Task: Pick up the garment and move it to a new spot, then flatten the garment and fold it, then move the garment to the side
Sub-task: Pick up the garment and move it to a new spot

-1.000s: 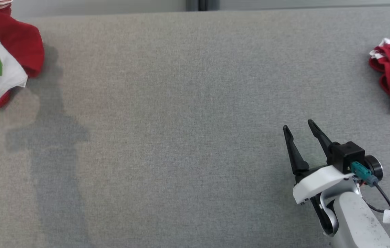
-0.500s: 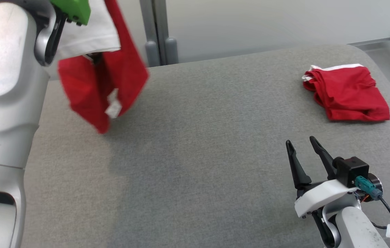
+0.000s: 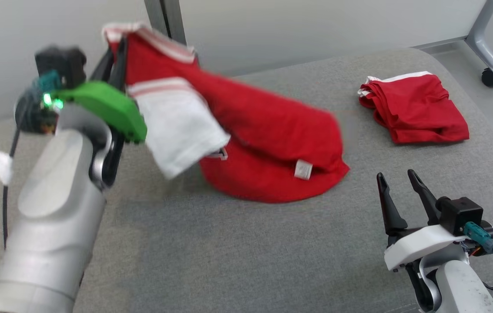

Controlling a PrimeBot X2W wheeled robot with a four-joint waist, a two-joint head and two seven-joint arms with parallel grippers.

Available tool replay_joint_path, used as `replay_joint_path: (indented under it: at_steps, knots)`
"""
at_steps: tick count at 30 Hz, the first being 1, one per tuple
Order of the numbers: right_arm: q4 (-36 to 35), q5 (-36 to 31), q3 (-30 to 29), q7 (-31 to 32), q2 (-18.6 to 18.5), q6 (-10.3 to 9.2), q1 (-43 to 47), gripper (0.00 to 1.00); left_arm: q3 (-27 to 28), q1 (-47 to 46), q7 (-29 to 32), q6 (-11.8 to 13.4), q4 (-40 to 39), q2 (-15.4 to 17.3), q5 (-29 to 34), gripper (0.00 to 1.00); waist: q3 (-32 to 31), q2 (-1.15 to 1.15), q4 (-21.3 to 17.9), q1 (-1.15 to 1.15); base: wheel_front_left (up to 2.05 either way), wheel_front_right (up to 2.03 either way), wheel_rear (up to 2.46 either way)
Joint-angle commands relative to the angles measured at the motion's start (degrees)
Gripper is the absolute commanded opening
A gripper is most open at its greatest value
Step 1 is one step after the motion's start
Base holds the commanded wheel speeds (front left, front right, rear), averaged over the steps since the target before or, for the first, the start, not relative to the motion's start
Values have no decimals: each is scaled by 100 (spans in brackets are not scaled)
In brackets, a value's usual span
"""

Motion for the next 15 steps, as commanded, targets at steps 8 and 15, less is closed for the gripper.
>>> replay_joint_path:
  at_steps: [8,15]
  knots:
    - [-65,-99,-68,-10,-21,-9,-58,100,259,1074,-329,224,1050,358,-253,0,444,0,27,0,0,0,0]
    - [-79,-108,0,-11,-21,-9,-163,100,369,879,-551,175,1549,471,-346,0,738,0,13,0,0,0,0]
